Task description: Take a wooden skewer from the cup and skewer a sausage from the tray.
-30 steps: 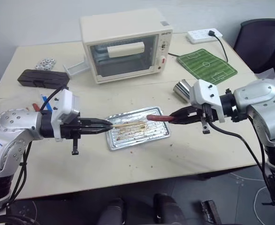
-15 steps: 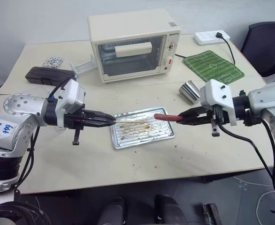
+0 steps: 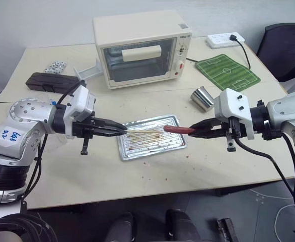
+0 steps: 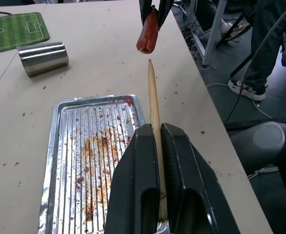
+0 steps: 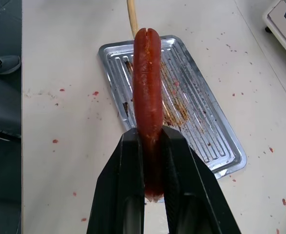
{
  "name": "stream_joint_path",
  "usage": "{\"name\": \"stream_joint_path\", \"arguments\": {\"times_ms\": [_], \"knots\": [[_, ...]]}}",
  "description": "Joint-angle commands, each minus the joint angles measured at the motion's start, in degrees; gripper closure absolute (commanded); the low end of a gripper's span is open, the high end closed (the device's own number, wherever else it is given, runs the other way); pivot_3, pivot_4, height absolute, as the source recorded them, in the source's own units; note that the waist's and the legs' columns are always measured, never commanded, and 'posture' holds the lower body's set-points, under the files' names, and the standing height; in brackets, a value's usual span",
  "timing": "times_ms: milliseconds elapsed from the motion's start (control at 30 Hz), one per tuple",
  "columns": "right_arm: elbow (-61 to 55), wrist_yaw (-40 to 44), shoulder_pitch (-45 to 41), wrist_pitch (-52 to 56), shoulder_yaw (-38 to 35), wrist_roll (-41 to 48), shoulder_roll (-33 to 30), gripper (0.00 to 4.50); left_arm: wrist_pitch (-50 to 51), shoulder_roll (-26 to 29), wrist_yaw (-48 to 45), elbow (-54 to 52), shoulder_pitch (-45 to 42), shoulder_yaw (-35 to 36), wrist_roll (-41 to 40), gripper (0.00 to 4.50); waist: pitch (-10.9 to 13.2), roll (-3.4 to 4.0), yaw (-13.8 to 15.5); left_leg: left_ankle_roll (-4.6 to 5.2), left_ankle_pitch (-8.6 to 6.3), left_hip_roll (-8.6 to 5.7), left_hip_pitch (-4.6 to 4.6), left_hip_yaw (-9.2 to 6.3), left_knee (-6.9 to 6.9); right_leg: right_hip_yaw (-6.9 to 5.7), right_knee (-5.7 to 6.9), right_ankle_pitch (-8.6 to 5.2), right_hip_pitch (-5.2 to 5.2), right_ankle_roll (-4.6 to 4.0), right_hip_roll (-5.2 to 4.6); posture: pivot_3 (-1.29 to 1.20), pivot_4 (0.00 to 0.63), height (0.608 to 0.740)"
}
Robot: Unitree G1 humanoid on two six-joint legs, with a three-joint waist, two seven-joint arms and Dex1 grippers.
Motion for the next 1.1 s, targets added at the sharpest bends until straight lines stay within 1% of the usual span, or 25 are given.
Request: {"name": "stream_joint_path", "arguments": {"times_ms": [33,400,600,800,1100], "knots": [[-2.0,-0.4,0.0,-0.9,-1.5,0.9,-1.1,4.32,-1.0,-0.1,-0.2,-0.2,-0.9,0.5,0.4,4.5,0.0,0.0,0.0,0.0,0.0,0.0,0.0,0.0,0.0,0.0,0.0,0.0,0.0,0.0,0.0,0.0,0.15,0.74],[-2.7,-0.7,0.6,-0.9,-1.4,1.3,-1.3,4.32,-1.4,-0.7,-0.4,-0.2,-1.5,0.3,1.1,4.5,0.0,0.0,0.0,0.0,0.0,0.0,0.0,0.0,0.01,0.0,0.01,0.0,0.0,0.0,0.0,0.0,0.15,0.74],[-2.9,-1.1,0.3,-0.7,-1.2,1.7,-0.9,4.32,-2.2,-0.8,-1.1,2.6,-4.4,-0.1,2.2,4.5,0.0,0.0,0.0,0.0,0.0,-0.01,0.0,0.0,0.05,-0.01,0.06,0.0,0.0,0.0,0.01,0.0,0.15,0.74],[-4.0,-2.6,0.7,0.5,-1.5,3.1,-0.3,4.32,-1.8,-1.4,-1.2,2.7,-5.7,-0.7,2.1,4.5,0.0,0.0,0.0,0.0,0.0,0.0,0.0,0.0,0.04,0.0,0.07,0.0,-0.01,0.0,0.02,0.0,0.15,0.74],[-3.4,-3.7,1.5,0.2,-1.5,3.6,-1.2,4.32,-1.6,-1.0,-1.4,2.3,-4.7,-0.5,2.1,4.5,0.0,0.0,0.0,0.0,0.0,-0.01,0.0,0.0,0.06,0.0,0.09,0.0,0.0,0.0,0.01,0.0,0.15,0.74]]}}
